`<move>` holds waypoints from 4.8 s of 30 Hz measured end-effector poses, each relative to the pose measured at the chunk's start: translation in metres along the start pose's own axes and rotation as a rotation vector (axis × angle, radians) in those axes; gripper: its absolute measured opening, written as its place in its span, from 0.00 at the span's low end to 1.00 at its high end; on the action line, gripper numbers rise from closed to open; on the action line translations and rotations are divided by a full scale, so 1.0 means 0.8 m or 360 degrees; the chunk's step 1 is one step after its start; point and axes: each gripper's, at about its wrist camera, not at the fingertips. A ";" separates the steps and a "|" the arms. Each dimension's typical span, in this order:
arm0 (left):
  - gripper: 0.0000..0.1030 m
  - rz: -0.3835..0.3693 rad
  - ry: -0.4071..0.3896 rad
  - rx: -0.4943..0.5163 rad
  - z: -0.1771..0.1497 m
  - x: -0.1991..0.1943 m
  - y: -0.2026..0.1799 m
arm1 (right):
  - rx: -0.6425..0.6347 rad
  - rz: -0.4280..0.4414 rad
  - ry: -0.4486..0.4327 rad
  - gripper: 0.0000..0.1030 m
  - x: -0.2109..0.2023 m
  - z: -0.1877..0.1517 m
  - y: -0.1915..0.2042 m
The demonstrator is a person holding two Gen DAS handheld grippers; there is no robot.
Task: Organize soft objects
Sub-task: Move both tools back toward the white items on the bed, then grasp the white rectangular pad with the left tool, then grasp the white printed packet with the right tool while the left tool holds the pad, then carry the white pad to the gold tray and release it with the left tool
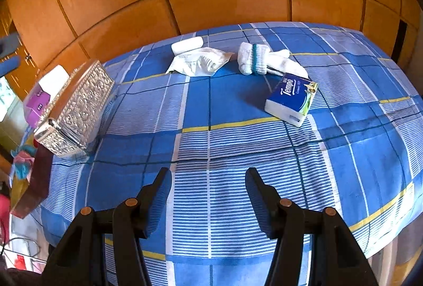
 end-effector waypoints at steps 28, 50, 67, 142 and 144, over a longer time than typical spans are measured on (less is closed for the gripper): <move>0.87 0.0219 0.0773 -0.0550 0.123 0.364 -0.012 | 0.0005 0.0058 0.0064 0.57 0.025 -0.018 -0.010; 0.55 0.0223 0.0836 -0.0354 0.082 0.346 0.028 | -0.0139 0.0092 0.0064 0.57 0.040 0.014 -0.017; 0.55 0.0134 0.0697 -0.0410 0.098 0.281 0.053 | -0.0857 0.0110 0.0187 0.58 0.153 0.222 -0.003; 0.88 0.0993 0.0025 -0.1013 -0.205 -0.100 0.423 | -0.0344 -0.0148 0.0420 0.48 0.205 0.183 0.069; 0.90 0.1005 -0.0026 -0.0987 -0.201 -0.108 0.417 | -0.0327 -0.0130 0.0444 0.46 0.205 0.193 0.068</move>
Point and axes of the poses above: each gripper's, at about its wrist camera, not at the fingertips, and x roughly the way its jaws point, y to its left, z to its top, and after that the axes turned 10 degrees about -x, right-handed
